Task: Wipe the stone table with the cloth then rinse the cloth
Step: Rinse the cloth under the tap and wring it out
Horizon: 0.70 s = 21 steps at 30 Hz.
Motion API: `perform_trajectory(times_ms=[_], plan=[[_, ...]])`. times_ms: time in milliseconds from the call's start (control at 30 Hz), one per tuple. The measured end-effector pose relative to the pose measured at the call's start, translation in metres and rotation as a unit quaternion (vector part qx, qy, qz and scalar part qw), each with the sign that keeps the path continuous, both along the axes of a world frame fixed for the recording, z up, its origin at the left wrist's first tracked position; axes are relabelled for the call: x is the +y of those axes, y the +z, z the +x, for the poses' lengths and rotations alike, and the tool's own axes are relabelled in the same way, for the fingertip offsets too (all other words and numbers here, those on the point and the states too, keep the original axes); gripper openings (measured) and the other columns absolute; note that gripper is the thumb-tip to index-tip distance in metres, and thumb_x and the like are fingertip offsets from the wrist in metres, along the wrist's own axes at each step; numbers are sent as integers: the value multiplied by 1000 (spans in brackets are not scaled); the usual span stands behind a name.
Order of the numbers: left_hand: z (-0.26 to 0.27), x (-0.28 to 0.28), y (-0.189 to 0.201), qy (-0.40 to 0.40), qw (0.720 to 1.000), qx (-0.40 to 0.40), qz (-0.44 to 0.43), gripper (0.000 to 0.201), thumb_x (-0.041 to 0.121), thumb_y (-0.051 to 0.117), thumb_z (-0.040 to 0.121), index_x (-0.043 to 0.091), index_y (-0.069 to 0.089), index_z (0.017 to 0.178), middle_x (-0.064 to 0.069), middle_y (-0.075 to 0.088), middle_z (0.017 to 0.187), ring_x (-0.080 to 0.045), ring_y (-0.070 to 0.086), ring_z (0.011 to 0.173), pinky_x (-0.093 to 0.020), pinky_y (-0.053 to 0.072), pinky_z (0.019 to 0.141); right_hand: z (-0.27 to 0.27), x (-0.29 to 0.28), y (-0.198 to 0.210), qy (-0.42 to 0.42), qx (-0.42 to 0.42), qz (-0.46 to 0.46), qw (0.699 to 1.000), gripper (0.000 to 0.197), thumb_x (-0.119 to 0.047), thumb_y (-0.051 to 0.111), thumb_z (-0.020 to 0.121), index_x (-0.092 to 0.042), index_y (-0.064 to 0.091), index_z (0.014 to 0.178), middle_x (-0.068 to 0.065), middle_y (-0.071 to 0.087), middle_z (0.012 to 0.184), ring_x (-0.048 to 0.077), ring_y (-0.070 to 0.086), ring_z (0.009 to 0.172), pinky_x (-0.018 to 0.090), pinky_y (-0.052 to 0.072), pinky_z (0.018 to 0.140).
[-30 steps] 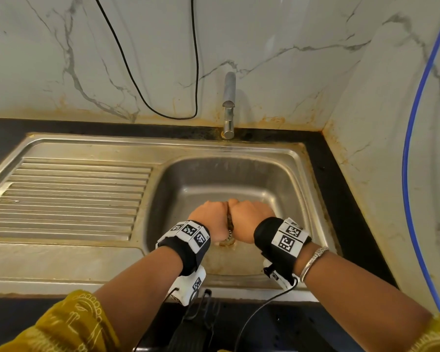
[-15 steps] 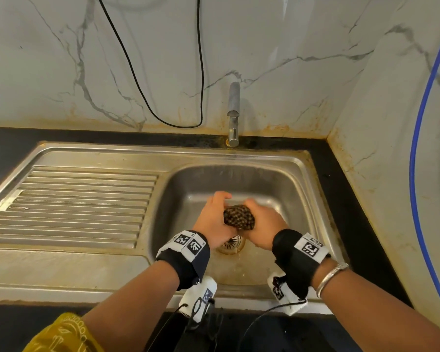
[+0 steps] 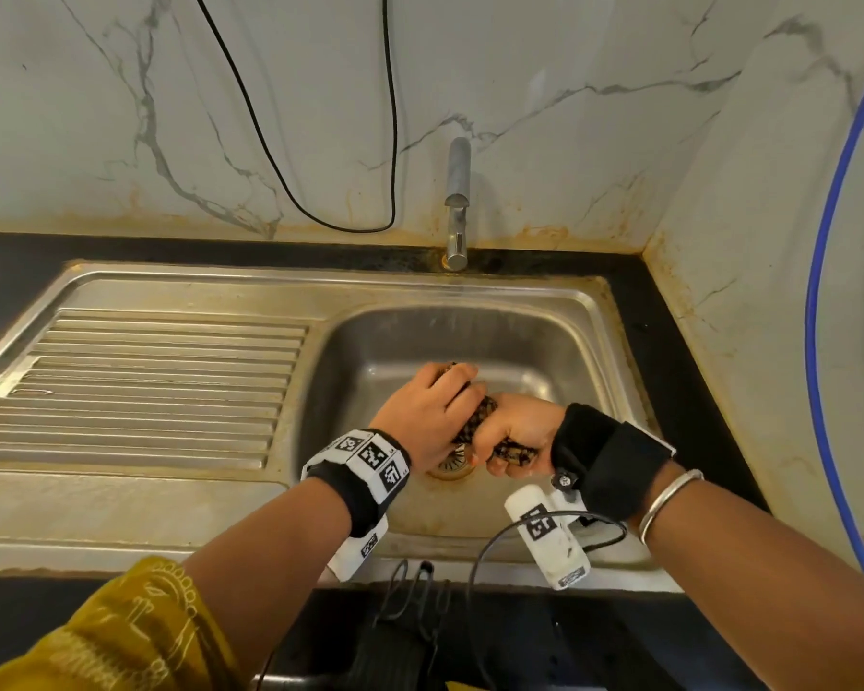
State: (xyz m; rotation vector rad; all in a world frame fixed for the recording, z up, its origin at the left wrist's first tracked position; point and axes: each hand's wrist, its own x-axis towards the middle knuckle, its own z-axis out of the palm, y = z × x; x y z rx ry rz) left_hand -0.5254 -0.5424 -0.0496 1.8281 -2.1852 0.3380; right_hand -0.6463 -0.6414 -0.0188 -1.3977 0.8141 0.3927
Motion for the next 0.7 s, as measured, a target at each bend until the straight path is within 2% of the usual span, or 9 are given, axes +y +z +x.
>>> perform_trajectory(times_ms=[67, 167, 267, 333, 433, 500, 567, 633, 700], plan=[[5, -2, -1, 5, 1000, 2, -10, 51, 17, 69, 64, 8, 47, 109, -15, 62, 102, -32, 62, 77, -36, 55, 66, 5, -2, 5, 31, 5, -74, 997, 13, 7, 64, 66, 0, 55, 72, 11, 48, 53, 17, 45, 38, 18, 33, 35], [5, -3, 5, 40, 997, 25, 58, 37, 16, 53, 74, 7, 51, 109, -16, 62, 96, -34, 63, 71, -38, 54, 54, 11, -1, 9, 96, 27, -175, 979, 16, 2, 69, 66, 2, 61, 80, 13, 53, 57, 20, 48, 44, 21, 36, 37], [-3, -7, 18, 132, 973, 70, 178, 41, 13, 51, 83, 9, 47, 123, -13, 57, 111, -36, 61, 91, -40, 48, 74, 17, 2, 10, 121, 49, -293, 947, 27, -1, 72, 65, 1, 64, 90, 9, 57, 63, 19, 52, 49, 23, 42, 44], [-4, -9, 18, 183, 952, 124, 213, 47, 15, 56, 81, 11, 44, 126, -12, 60, 113, -34, 60, 98, -38, 47, 81, 20, 5, 13, 160, 57, -381, 909, 27, -7, 71, 67, -6, 61, 92, 6, 60, 71, 17, 54, 54, 22, 42, 46], [-7, -11, 17, 216, 933, 174, 229, 33, 17, 56, 79, 10, 52, 111, -12, 66, 102, -33, 62, 94, -34, 48, 75, 23, 9, 15, 233, 50, -507, 828, 24, -15, 66, 77, -15, 53, 98, 5, 62, 87, 18, 54, 67, 26, 42, 57], [-7, -10, 16, 232, 920, 201, 245, 26, 17, 55, 78, 10, 55, 103, -12, 67, 98, -33, 62, 91, -33, 48, 72, 22, 10, 16, 263, 40, -563, 782, 27, -16, 61, 81, -14, 52, 107, 7, 63, 96, 23, 56, 76, 29, 41, 63], [-7, -9, 16, 249, 903, 245, 248, 26, 12, 55, 75, 11, 56, 100, -11, 67, 95, -31, 62, 89, -33, 50, 71, 22, 10, 16, 294, 40, -607, 738, 31, -15, 57, 83, -12, 48, 113, 9, 63, 100, 28, 60, 84, 31, 38, 63], [-8, -8, 16, 263, 884, 298, 245, 26, 7, 54, 73, 11, 58, 98, -10, 67, 92, -29, 62, 86, -34, 51, 70, 22, 8, 16, 321, 28, -636, 701, 32, -15, 55, 83, -10, 46, 113, 11, 64, 100, 30, 61, 86, 32, 38, 61], [-9, -6, 15, 276, 866, 344, 236, 19, 5, 53, 71, 13, 58, 88, -9, 66, 86, -29, 62, 82, -33, 52, 66, 22, 7, 16, 342, 7, -655, 674, 31, -17, 55, 83, -10, 46, 112, 10, 64, 100, 30, 62, 86, 33, 39, 61]])
